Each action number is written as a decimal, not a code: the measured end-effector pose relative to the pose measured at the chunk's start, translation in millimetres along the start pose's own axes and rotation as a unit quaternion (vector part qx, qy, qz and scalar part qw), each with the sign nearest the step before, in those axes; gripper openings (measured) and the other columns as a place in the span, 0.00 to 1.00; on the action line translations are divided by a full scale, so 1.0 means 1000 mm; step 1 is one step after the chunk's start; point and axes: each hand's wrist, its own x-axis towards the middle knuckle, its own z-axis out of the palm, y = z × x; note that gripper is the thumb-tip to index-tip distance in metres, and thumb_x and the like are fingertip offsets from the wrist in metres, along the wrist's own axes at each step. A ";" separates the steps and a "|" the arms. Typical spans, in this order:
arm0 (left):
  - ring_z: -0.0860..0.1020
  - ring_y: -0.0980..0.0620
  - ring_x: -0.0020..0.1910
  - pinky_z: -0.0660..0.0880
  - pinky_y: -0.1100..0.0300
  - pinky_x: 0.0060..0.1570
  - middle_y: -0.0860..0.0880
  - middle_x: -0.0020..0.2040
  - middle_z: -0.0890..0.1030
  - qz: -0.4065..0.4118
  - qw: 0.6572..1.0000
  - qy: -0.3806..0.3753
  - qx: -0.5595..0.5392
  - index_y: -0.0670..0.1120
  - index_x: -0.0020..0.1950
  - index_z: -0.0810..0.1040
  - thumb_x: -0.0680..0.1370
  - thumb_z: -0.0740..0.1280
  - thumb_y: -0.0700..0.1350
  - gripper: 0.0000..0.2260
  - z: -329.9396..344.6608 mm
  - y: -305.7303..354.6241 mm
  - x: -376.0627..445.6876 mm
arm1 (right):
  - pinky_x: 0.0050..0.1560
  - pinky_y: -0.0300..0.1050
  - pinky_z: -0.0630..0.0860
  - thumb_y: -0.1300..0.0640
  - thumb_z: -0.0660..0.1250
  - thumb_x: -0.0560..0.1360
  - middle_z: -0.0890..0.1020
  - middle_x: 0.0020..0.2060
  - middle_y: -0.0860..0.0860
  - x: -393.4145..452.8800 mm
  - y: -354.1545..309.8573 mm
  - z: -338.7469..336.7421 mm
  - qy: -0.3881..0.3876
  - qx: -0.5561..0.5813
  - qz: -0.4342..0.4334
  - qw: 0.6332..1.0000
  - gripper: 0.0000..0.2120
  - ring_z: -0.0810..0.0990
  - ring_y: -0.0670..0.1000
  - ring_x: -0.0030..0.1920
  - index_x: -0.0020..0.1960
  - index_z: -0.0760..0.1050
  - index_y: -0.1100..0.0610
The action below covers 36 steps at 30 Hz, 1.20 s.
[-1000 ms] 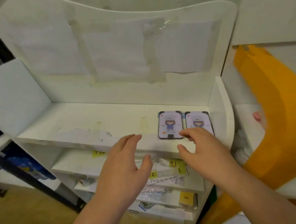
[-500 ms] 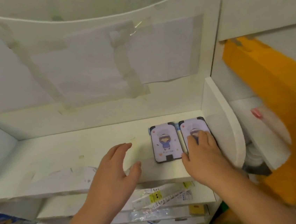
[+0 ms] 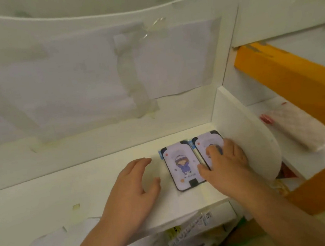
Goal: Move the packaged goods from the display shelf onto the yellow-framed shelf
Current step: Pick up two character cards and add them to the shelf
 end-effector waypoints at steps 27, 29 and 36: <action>0.43 0.46 0.81 0.52 0.48 0.78 0.46 0.82 0.45 0.042 0.958 -0.222 0.178 0.55 0.81 0.42 0.69 0.62 0.74 0.49 0.014 -0.003 0.076 | 0.40 0.43 0.82 0.46 0.73 0.73 0.82 0.45 0.47 0.016 -0.003 -0.018 -0.012 0.291 0.093 0.952 0.14 0.83 0.48 0.42 0.54 0.73 0.50; 0.46 0.46 0.80 0.55 0.49 0.77 0.47 0.81 0.49 0.046 0.951 -0.232 0.201 0.54 0.81 0.43 0.68 0.62 0.75 0.51 0.019 -0.004 0.081 | 0.40 0.43 0.82 0.49 0.68 0.78 0.82 0.45 0.47 0.013 -0.002 -0.020 -0.015 0.329 0.100 0.939 0.09 0.83 0.47 0.42 0.54 0.72 0.50; 0.61 0.44 0.72 0.64 0.51 0.69 0.47 0.72 0.63 0.035 0.946 -0.214 0.243 0.50 0.79 0.54 0.66 0.67 0.73 0.49 0.025 0.002 0.087 | 0.34 0.37 0.78 0.48 0.65 0.79 0.82 0.46 0.46 0.003 0.004 -0.026 0.029 0.356 0.114 0.927 0.08 0.83 0.46 0.43 0.56 0.73 0.49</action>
